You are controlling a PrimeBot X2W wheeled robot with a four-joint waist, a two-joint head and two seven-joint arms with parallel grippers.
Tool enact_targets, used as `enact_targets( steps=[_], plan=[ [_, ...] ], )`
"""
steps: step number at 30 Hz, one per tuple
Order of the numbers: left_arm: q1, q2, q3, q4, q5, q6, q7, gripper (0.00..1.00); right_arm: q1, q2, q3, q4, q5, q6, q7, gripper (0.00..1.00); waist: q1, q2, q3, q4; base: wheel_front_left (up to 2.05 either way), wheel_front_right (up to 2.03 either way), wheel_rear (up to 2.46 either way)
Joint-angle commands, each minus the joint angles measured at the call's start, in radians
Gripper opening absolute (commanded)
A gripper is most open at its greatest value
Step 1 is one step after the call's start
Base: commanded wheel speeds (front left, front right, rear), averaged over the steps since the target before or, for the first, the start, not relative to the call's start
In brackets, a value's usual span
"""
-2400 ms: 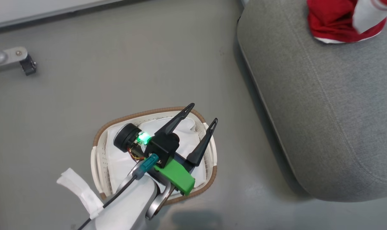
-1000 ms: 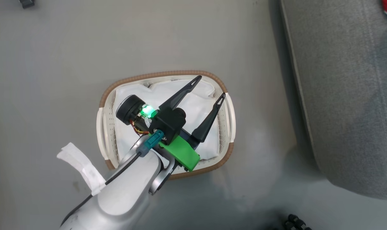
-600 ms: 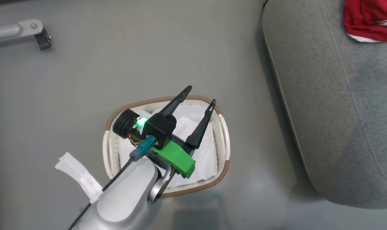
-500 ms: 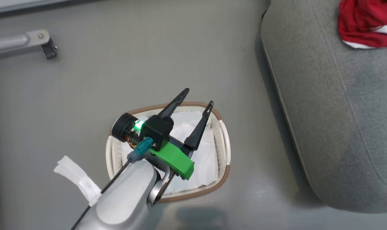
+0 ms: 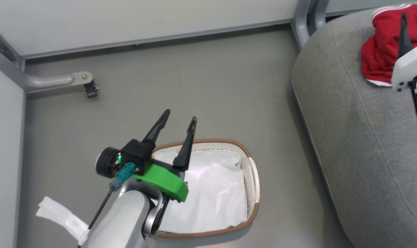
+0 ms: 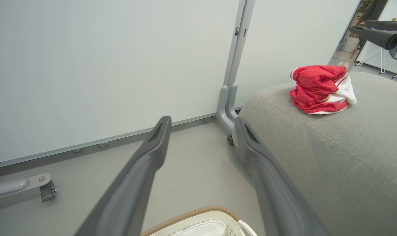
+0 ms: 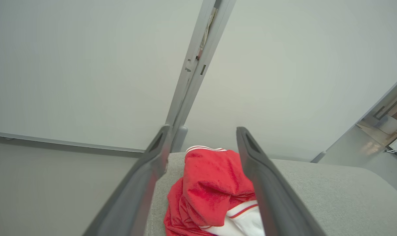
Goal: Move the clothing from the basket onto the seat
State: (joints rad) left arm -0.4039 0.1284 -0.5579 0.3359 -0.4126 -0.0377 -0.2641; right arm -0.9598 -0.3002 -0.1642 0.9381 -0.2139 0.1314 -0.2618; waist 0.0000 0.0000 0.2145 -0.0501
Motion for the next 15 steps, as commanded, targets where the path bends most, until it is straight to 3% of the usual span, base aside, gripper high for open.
enact_targets(
  steps=[1,15],
  plan=[
    [0.024,0.003,0.017,0.000,0.009,0.006,0.000,1.00,0.033,0.008,0.004,-0.017,0.021,-0.001,-0.005,1.00,0.0000,0.0000,-0.039,0.034,0.00,0.00,0.00],
    [0.165,-0.015,0.227,-0.043,0.037,0.026,0.000,1.00,0.350,0.152,0.083,-0.325,0.139,-0.001,-0.005,1.00,0.0000,0.0000,-0.087,0.071,0.00,0.00,0.00]
  ],
)
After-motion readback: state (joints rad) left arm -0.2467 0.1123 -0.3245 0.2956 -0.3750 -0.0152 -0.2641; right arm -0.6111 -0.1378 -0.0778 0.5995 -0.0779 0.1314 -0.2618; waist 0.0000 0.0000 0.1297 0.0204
